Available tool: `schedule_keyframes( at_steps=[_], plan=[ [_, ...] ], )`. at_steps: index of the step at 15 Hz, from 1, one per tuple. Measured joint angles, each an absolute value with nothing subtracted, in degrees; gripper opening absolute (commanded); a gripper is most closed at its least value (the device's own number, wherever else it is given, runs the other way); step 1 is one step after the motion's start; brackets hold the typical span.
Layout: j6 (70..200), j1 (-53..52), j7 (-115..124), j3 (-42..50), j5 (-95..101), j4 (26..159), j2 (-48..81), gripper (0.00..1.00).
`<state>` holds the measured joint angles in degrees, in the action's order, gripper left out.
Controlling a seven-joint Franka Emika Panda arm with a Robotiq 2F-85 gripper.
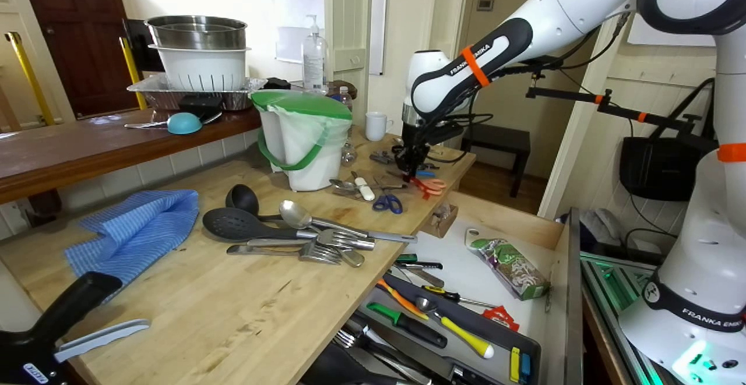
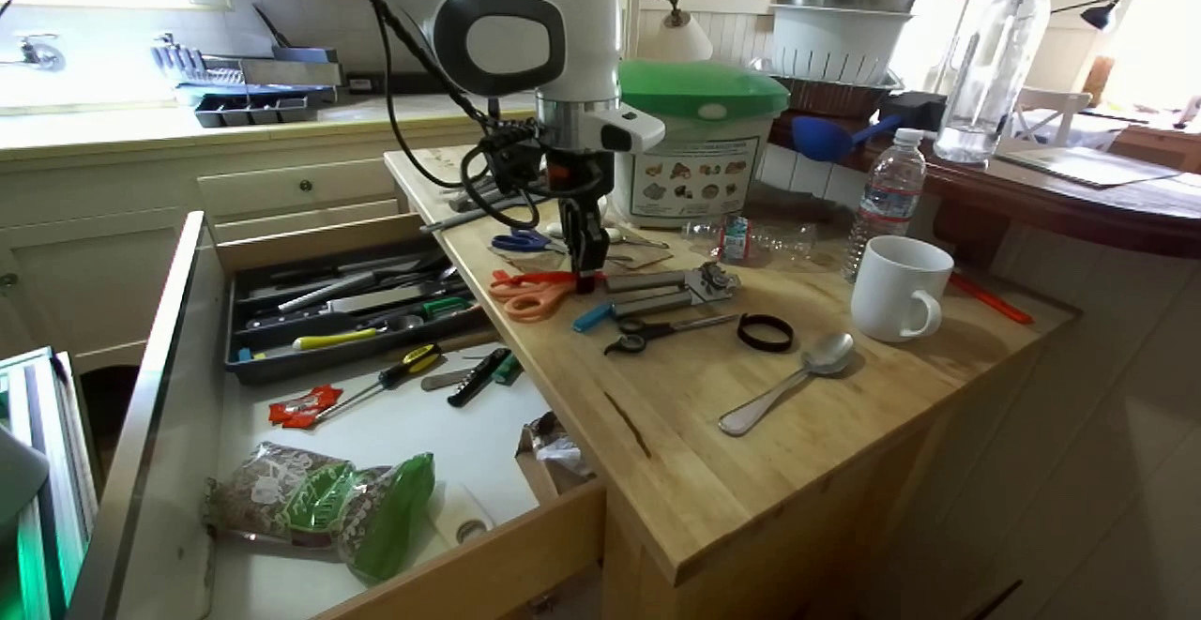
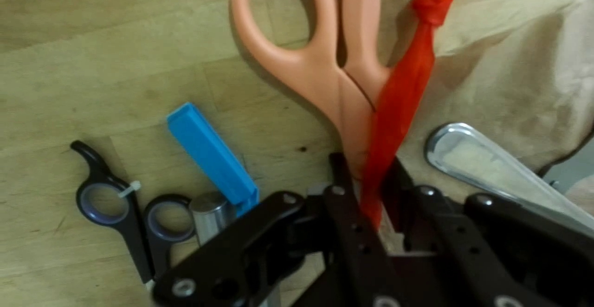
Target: Place the peach scissors inside the open cabinet drawer
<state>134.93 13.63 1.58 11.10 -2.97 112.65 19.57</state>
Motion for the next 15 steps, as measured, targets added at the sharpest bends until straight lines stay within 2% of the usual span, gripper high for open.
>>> schedule_keyframes(
  at_steps=[9, 10, 11, 12, 13, 15],
  plan=[
    [134.7, 12.5, 1.5, 11.1, -0.4, 118.6, 9.5, 0.06],
    [134.6, 12.5, 1.5, 11.1, -0.4, 119.0, 8.9, 0.08],
    [134.5, 12.4, 1.5, 11.1, -0.4, 119.3, 8.5, 0.25],
    [134.4, 12.4, 1.5, 11.1, -0.4, 119.5, 8.3, 0.06],
    [134.4, 12.4, 1.5, 11.1, -0.4, 119.7, 8.2, 0.08],
    [134.4, 12.4, 1.5, 11.1, -0.4, 120.1, 8.1, 0.0]
  ],
)
